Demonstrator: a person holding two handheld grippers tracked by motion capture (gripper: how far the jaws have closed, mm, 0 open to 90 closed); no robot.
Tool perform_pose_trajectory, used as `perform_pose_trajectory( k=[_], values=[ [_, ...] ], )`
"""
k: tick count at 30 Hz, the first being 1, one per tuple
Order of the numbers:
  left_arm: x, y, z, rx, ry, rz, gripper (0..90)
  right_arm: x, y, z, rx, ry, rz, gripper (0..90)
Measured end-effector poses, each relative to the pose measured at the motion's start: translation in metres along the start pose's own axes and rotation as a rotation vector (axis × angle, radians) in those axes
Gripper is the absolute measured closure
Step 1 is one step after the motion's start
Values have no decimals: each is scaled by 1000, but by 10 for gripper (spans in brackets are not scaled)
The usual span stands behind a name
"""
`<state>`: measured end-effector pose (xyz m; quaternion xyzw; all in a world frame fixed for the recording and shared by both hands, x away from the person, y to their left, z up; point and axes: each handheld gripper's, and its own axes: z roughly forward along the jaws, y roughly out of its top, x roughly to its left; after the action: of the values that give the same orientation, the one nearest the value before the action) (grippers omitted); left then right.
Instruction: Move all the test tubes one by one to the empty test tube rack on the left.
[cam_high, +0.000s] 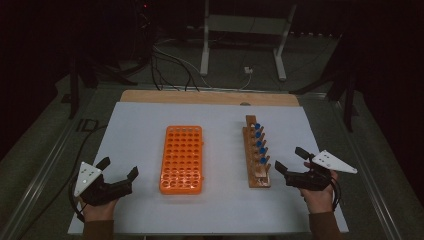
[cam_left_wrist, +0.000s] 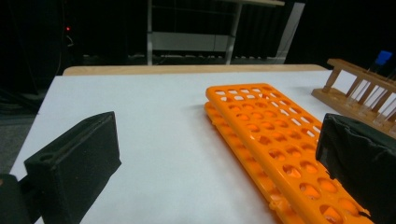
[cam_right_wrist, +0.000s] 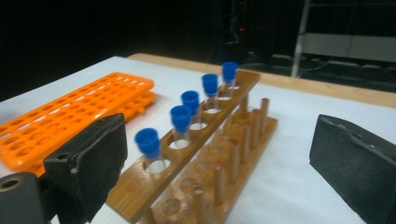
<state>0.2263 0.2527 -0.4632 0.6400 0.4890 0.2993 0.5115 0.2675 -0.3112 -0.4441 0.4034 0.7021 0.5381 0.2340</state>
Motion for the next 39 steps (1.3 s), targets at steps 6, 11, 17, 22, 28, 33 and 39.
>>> perform_pose_trajectory(
  k=[6,11,17,22,28,33,39],
  values=[
    [-2,0,1,-1,-3,-8,4,7,-3,5,35,44,-23,54],
    [-5,-1,4,15,-14,0,4,14,-4,9,62,91,-46,91],
    [-7,-1,5,19,-18,5,4,23,-8,15,119,108,-85,153],
    [-7,-2,6,28,-23,0,4,27,-10,24,148,101,-111,321],
    [-9,-3,8,37,-31,4,4,26,-10,37,163,88,-94,595],
    [-10,-3,9,40,-38,7,4,27,-11,44,167,94,-108,698],
    [-12,-3,10,45,-43,14,4,31,-10,47,177,83,-119,755]
  ],
)
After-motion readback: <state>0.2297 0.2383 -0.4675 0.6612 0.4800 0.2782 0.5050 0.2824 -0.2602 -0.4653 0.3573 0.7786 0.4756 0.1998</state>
